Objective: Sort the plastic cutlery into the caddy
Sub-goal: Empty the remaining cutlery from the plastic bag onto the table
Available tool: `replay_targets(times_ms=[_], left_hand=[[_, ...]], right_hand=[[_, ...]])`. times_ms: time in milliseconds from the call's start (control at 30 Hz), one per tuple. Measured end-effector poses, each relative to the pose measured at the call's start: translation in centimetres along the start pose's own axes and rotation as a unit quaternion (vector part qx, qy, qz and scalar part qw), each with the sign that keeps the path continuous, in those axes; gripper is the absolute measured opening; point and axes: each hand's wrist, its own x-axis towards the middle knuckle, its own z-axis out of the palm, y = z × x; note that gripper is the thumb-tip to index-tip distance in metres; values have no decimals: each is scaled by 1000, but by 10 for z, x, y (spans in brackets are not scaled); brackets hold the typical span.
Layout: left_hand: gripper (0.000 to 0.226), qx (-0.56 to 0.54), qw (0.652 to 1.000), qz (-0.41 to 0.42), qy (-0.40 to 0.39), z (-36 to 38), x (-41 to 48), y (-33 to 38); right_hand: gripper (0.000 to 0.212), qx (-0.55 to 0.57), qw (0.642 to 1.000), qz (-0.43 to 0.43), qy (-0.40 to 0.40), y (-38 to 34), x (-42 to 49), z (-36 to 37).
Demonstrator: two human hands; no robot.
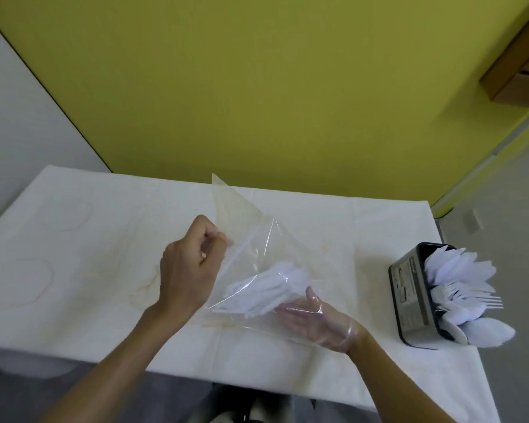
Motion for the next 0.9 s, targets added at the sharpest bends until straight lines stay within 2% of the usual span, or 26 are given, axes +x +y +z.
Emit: replay_targets(times_ms=[67, 167, 233, 300, 433, 500, 533, 567, 633, 667, 733, 767, 800, 867, 900], left_hand=[[17, -41, 999, 2, 2, -3, 2, 11], [19, -96, 995, -7, 5, -2, 3, 24], [21, -92, 996, -14, -2, 5, 5, 27], [22, -57, 998, -38, -16, 12, 9, 23], [22, 38, 996, -76, -7, 16, 19, 0], [23, 64, 994, -90, 3, 13, 22, -12], [24, 76, 993, -93, 7, 11, 23, -17], [25, 87, 992, -95, 9, 9, 24, -24], [27, 101, 989, -108, 6, 9, 25, -37], [27, 107, 988, -115, 1, 9, 25, -43], [23, 119, 985, -124, -12, 12, 24, -55], [21, 121, 984, -127, -15, 13, 24, -59], [19, 124, 984, -130, -16, 13, 24, -63], [17, 135, 982, -130, -14, 14, 26, -71], [16, 146, 981, -125, -13, 14, 26, -75]], right_hand=[[87, 15, 1000, 9, 10, -3, 3, 0], [97, 5, 999, 41, 32, -8, 11, 1], [97, 3, 997, 40, 59, -6, 18, 4], [82, 14, 994, 25, 109, -5, 26, 8], [21, 72, 979, -41, 184, 1, 30, 14], [20, 18, 975, -102, 198, 8, 28, 9], [19, -57, 963, -127, 230, 9, 22, 11], [20, -150, 941, -138, 271, 8, 15, 12], [36, -352, 861, -127, 343, 8, 5, 12], [45, -411, 831, -128, 352, 9, 3, 8], [57, -459, 804, -175, 333, 12, 2, 3], [56, -518, 762, -218, 322, 16, 3, 1], [50, -595, 694, -266, 306, 21, 7, -3], [23, -674, 577, -386, 253, 27, 14, -6], [27, -695, 543, -413, 228, 27, 19, -5]])
